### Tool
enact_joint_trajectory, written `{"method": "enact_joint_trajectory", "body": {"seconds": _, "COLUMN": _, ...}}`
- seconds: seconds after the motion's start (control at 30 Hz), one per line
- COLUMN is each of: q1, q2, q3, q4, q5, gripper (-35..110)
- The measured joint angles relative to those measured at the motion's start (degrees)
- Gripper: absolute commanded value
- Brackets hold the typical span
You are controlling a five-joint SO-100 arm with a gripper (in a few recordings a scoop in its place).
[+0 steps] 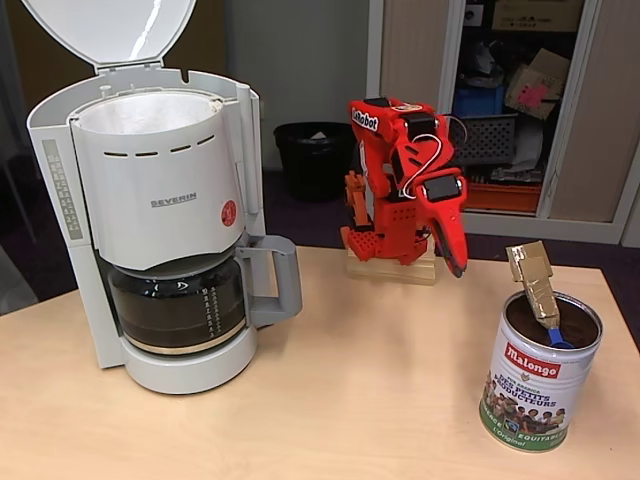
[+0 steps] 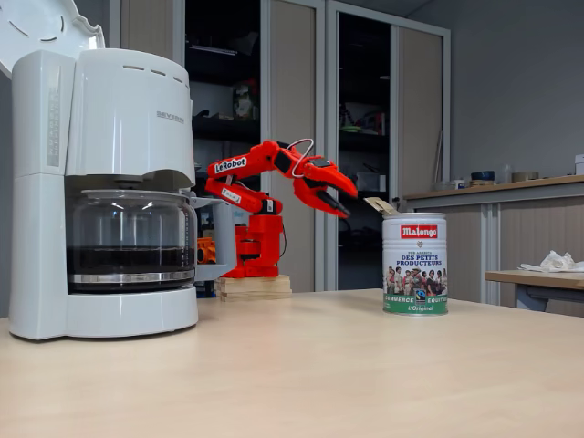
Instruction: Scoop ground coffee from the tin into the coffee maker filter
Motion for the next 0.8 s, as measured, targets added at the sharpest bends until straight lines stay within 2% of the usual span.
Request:
{"method": "enact_joint_trajectory", "body": {"seconds": 0.17, "q1": 5.19, "q2": 10.02, "q3": 5.36, "q4": 1.23, "q5": -4.13, "gripper": 0}}
{"method": "enact_joint_trajectory", "body": {"seconds": 0.37, "q1": 11.25, "q2": 23.03, "q3": 10.37, "q4": 7.47, "q5": -4.92, "gripper": 0}}
{"method": "enact_joint_trajectory", "body": {"seconds": 0.53, "q1": 16.44, "q2": 24.87, "q3": 11.78, "q4": 10.46, "q5": -7.21, "gripper": 0}}
{"method": "enact_joint_trajectory", "body": {"seconds": 0.8, "q1": 23.20, "q2": 25.75, "q3": 15.29, "q4": 8.96, "q5": -13.27, "gripper": 0}}
